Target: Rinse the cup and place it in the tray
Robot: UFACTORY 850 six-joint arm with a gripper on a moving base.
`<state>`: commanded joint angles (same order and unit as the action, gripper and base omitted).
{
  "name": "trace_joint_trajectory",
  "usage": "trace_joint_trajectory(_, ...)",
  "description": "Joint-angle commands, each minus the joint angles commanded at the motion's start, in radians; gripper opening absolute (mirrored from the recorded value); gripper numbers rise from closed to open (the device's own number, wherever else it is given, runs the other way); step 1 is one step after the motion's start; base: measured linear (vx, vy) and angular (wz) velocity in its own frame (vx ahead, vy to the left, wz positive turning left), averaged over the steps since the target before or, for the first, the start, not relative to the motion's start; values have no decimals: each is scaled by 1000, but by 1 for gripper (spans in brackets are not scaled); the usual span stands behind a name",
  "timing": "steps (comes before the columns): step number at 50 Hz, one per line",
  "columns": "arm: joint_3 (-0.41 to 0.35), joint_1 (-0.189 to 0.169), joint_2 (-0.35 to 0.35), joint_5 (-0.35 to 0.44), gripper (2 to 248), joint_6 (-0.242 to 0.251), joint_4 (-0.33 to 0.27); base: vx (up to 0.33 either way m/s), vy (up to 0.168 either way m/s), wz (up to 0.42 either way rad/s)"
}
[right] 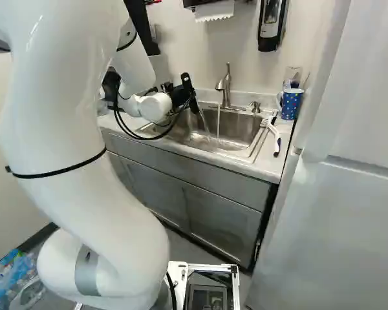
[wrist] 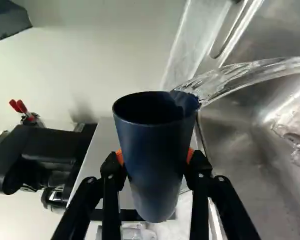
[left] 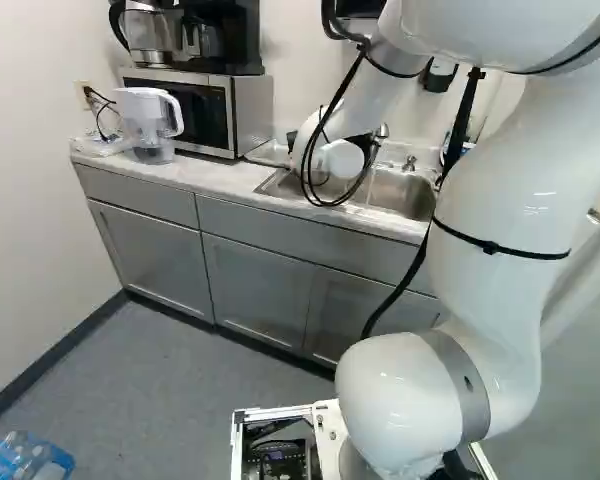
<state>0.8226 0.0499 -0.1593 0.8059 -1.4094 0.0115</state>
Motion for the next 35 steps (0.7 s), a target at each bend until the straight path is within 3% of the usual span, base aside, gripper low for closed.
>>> trace_joint_trajectory(35,0,0,0,0,126,-369,0,0,0,0)
